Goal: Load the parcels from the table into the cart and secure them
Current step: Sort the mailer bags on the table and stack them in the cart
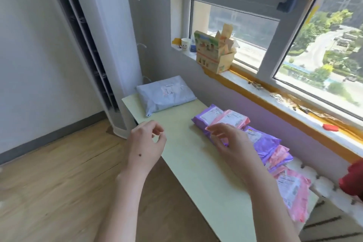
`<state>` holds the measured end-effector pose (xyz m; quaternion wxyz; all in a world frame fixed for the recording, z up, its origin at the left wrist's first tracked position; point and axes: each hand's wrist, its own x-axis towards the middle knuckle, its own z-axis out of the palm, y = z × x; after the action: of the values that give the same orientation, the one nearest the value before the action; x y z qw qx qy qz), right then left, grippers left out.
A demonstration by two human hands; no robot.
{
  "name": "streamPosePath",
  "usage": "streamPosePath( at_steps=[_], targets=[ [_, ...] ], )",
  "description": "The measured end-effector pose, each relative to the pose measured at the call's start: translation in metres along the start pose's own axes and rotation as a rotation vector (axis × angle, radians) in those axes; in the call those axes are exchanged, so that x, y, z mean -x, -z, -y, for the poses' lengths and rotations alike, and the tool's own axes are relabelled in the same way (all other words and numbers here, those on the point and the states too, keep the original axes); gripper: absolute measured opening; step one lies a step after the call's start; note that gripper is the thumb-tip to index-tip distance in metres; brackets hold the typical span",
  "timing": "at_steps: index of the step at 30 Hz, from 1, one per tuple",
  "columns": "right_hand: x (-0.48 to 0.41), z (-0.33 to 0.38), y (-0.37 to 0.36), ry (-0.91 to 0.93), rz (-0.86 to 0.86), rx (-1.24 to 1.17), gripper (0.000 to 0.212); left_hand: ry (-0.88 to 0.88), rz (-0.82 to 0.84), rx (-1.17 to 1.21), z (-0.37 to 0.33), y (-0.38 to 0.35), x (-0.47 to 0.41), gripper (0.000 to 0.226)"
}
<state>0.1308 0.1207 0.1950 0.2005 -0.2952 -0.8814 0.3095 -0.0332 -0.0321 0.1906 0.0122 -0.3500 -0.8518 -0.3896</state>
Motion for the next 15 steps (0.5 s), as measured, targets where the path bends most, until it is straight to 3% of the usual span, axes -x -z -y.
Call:
streamPosePath(
  at_steps=[9,15],
  targets=[
    [-0.096,0.003,-0.052,0.089,0.171,-0.044,0.021,0.190,-0.077,-0.038,0.045,-0.003,-0.056,0.010],
    [-0.161,0.019,-0.100,0.096,0.213,-0.043,0.020,0.204,-0.063,-0.065,0.088,-0.001,-0.115,0.008]
  ],
)
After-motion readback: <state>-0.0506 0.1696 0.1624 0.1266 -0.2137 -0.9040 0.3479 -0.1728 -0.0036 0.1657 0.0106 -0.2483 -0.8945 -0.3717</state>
